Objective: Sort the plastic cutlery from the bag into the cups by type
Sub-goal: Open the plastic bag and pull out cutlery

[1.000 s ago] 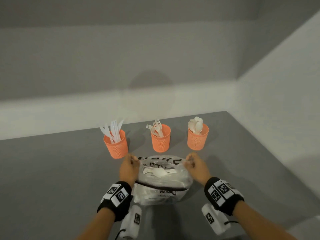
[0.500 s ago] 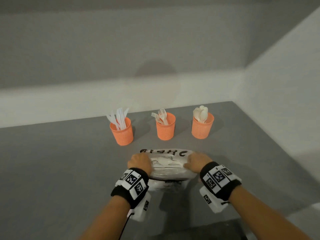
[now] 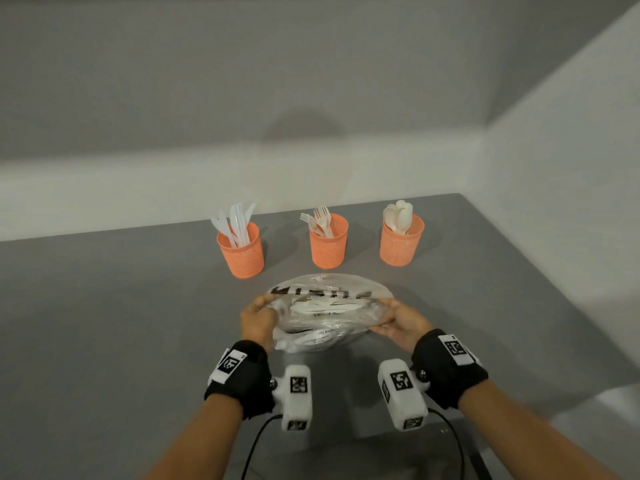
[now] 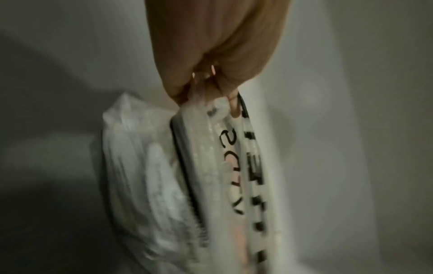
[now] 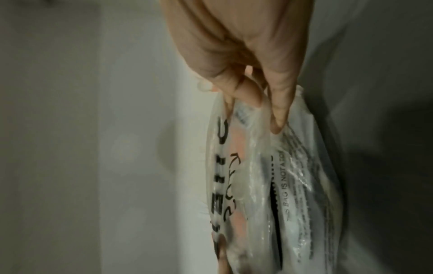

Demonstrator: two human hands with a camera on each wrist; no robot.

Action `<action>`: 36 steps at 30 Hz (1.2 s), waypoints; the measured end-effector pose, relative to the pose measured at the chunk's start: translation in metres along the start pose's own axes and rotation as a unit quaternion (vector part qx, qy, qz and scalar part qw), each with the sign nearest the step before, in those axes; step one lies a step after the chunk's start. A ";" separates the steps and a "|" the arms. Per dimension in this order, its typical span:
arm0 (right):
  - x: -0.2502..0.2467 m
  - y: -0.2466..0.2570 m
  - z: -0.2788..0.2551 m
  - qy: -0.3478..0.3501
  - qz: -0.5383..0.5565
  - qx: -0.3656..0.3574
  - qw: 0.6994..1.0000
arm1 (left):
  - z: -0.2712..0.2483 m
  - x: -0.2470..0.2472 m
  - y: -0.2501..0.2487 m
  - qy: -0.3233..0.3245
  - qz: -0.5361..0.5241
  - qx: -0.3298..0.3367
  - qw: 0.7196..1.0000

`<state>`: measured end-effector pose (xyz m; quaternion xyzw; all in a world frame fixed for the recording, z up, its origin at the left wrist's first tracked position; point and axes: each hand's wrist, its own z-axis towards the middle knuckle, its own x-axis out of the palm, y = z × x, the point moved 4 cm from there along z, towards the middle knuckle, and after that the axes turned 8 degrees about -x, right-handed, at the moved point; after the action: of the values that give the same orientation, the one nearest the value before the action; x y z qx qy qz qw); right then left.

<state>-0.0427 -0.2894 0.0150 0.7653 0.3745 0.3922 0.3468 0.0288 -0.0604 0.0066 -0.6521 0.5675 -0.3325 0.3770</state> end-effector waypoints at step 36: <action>-0.001 0.008 0.041 0.013 -0.268 -0.012 0.963 | 0.058 0.033 -0.036 0.028 0.208 0.045 0.977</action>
<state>-0.0050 -0.3038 0.0026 0.6277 0.5655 0.2991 0.4435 0.1011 -0.0841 0.0097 -0.4930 0.6851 -0.2901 0.4509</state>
